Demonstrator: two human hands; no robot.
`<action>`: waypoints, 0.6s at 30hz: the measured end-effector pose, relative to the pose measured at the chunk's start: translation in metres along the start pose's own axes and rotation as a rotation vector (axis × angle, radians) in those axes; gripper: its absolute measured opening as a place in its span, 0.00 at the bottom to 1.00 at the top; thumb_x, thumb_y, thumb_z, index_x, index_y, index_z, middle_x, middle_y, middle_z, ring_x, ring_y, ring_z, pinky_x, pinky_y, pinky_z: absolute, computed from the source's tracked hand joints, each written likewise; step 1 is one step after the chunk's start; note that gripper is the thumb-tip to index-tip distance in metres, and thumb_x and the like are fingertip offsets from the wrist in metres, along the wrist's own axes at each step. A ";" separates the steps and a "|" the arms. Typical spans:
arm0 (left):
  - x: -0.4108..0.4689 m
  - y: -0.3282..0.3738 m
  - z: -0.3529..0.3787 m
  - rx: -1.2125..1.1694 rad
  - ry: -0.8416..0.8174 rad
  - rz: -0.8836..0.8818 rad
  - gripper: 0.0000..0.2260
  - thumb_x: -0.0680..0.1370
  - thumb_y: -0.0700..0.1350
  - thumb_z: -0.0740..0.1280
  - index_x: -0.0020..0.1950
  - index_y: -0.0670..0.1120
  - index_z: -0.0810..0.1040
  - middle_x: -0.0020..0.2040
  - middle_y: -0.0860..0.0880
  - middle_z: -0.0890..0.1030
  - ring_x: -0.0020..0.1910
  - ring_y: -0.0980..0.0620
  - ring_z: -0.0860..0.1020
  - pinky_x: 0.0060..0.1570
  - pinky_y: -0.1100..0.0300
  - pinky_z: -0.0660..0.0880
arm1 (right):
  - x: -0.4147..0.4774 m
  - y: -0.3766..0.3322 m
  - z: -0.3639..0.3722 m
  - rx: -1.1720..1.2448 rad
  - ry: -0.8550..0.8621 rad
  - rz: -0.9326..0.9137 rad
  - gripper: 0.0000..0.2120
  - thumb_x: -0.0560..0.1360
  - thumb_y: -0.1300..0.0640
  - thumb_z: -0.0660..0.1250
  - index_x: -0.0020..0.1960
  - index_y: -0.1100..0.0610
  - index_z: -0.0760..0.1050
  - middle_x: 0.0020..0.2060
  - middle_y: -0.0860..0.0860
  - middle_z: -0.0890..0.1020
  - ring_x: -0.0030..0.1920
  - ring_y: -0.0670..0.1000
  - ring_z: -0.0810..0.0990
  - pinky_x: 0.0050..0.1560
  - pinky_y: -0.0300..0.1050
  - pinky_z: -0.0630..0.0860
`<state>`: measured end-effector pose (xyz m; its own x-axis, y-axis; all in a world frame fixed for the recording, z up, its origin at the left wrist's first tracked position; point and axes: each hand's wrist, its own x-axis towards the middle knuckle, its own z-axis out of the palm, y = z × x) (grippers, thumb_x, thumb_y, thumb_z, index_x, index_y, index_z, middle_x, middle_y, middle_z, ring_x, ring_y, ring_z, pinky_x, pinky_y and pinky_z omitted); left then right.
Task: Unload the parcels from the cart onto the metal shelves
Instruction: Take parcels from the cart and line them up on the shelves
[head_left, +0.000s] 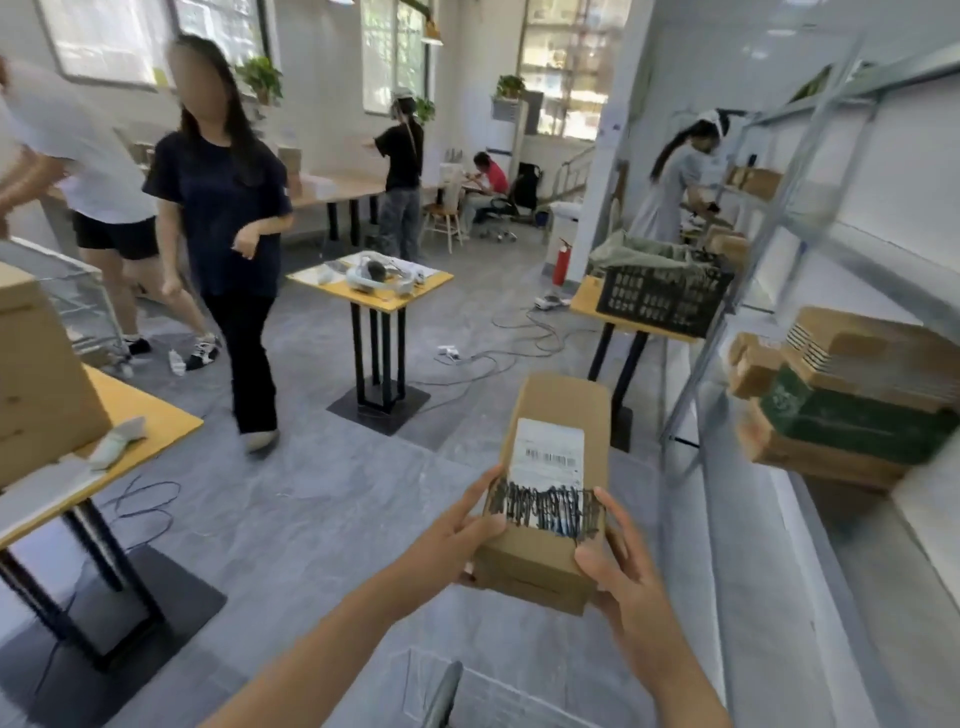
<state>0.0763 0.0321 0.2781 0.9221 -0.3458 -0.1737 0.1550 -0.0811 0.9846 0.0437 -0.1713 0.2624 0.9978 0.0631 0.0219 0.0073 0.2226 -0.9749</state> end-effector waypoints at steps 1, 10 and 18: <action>-0.003 0.000 -0.003 0.004 -0.014 0.001 0.21 0.81 0.50 0.60 0.64 0.75 0.61 0.57 0.58 0.78 0.53 0.51 0.80 0.47 0.55 0.80 | -0.006 0.000 0.005 -0.007 0.020 0.000 0.42 0.50 0.37 0.82 0.62 0.34 0.73 0.67 0.40 0.73 0.58 0.47 0.80 0.54 0.55 0.80; -0.037 -0.004 -0.021 0.123 -0.315 0.104 0.23 0.82 0.47 0.58 0.70 0.70 0.58 0.60 0.61 0.74 0.53 0.50 0.80 0.49 0.53 0.81 | -0.090 0.015 0.057 -0.041 0.335 -0.123 0.30 0.67 0.58 0.71 0.66 0.38 0.71 0.65 0.44 0.75 0.59 0.50 0.80 0.55 0.55 0.79; -0.090 -0.012 0.013 0.199 -0.705 0.179 0.24 0.81 0.47 0.58 0.70 0.71 0.58 0.57 0.58 0.78 0.52 0.50 0.81 0.48 0.54 0.80 | -0.205 0.026 0.093 -0.082 0.716 -0.249 0.33 0.61 0.57 0.70 0.65 0.41 0.71 0.60 0.41 0.78 0.58 0.50 0.80 0.54 0.53 0.78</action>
<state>-0.0127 0.0519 0.2818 0.4714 -0.8805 -0.0501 -0.1045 -0.1122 0.9882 -0.1666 -0.0881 0.2529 0.7653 -0.6321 0.1214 0.2150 0.0732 -0.9739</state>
